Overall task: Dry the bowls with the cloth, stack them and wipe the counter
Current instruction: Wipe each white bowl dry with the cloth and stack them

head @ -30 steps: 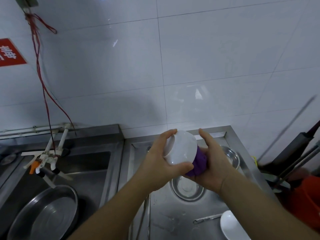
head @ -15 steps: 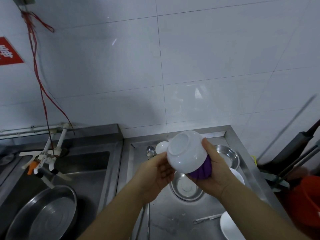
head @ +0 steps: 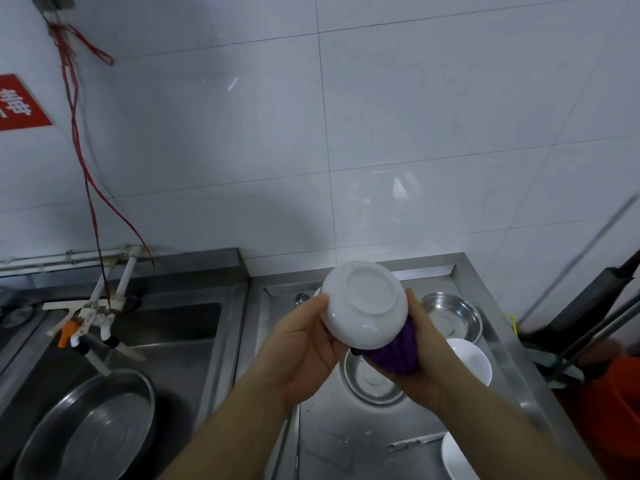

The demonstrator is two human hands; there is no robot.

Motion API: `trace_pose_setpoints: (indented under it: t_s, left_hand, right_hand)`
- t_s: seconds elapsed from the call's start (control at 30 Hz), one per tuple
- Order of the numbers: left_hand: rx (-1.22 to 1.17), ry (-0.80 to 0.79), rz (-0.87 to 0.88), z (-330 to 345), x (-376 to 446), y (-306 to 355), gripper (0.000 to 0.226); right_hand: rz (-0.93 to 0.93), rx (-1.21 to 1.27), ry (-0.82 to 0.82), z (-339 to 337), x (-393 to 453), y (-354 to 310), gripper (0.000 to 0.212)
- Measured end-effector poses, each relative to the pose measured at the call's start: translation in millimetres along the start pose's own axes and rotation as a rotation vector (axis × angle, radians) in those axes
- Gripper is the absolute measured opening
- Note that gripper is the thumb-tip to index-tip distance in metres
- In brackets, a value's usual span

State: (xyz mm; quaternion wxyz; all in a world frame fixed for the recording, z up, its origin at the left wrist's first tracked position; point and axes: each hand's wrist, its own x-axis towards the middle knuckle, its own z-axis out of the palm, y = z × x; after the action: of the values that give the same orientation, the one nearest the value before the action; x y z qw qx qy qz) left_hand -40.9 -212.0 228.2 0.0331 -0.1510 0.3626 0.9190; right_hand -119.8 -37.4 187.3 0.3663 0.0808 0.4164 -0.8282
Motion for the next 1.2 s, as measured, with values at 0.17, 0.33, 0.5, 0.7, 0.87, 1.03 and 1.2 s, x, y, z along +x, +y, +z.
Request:
trace_pose_setpoints:
  t_s: [0.17,0.33,0.5,0.7,0.87,1.03,1.2]
  left_hand:
    - [0.079,-0.055,0.067,6,-1,4,0.058]
    - [0.106,-0.070,0.088,9,-7,11,0.043]
    - [0.566,0.004,0.185,10,-16,17,0.036]
    - [0.923,-0.035,0.149,15,-18,8,0.027]
    - [0.835,-0.113,0.032,13,-19,15,0.025]
    - [0.902,-0.233,0.081,14,-24,9,0.032]
    - [0.919,-0.311,0.077,17,-28,4,0.028]
  right_hand:
    - [-0.100,0.013,0.084,1,7,-1,0.048]
    - [-0.095,0.053,0.164,-5,12,-12,0.048]
    - [-0.141,0.090,0.200,-11,15,-30,0.054]
    - [-0.482,-0.483,0.029,19,4,-42,0.033]
    - [-0.760,-0.935,-0.117,27,-12,-37,0.037]
    - [-1.024,-1.421,-0.367,38,-24,-44,0.036]
    - [-0.866,-1.197,-0.262,39,-25,-54,0.020]
